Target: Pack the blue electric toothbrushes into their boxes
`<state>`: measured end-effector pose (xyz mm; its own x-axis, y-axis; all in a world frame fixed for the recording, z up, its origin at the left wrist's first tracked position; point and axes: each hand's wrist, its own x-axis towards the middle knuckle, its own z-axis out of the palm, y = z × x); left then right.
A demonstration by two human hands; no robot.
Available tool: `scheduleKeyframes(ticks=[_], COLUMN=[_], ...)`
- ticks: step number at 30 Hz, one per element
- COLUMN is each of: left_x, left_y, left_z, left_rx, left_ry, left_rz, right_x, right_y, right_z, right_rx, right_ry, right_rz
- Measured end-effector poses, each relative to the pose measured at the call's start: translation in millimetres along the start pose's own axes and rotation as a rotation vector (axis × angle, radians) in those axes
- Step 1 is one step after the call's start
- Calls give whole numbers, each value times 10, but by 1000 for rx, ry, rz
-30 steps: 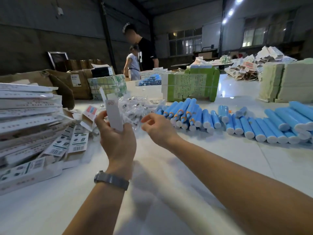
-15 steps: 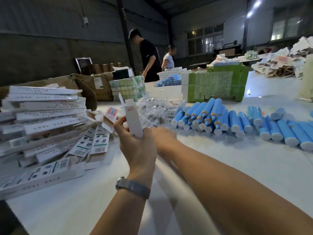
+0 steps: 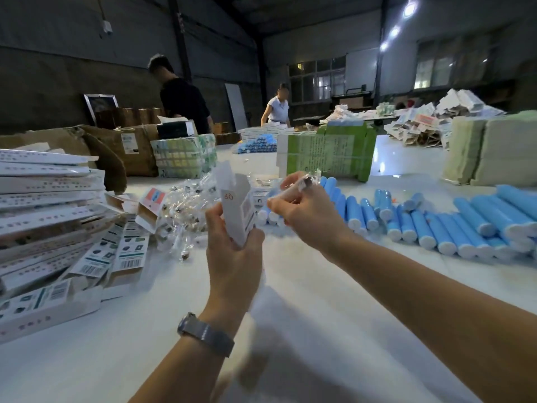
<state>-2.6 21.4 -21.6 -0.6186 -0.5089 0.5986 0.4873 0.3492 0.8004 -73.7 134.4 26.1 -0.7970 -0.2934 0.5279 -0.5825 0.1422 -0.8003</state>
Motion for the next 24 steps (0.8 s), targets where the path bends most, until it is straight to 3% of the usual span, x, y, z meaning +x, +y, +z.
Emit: scheduleKeyframes(ticks=[6, 14, 20, 24], left_x=[-268, -410, -387, -373], left_y=[201, 311, 268, 217], left_z=[129, 194, 186, 196], left_rx=[61, -37, -67, -53], left_ry=[-221, -285, -295, -293], left_rz=[108, 187, 241, 233], right_x=[-383, -509, -575, -565], right_y=[-469, -852, -823, -773], right_z=[-561, -745, -749, -718], right_rx=[172, 263, -191, -603], right_ry=[56, 94, -43, -34], right_rz=[-150, -374, -492, -604])
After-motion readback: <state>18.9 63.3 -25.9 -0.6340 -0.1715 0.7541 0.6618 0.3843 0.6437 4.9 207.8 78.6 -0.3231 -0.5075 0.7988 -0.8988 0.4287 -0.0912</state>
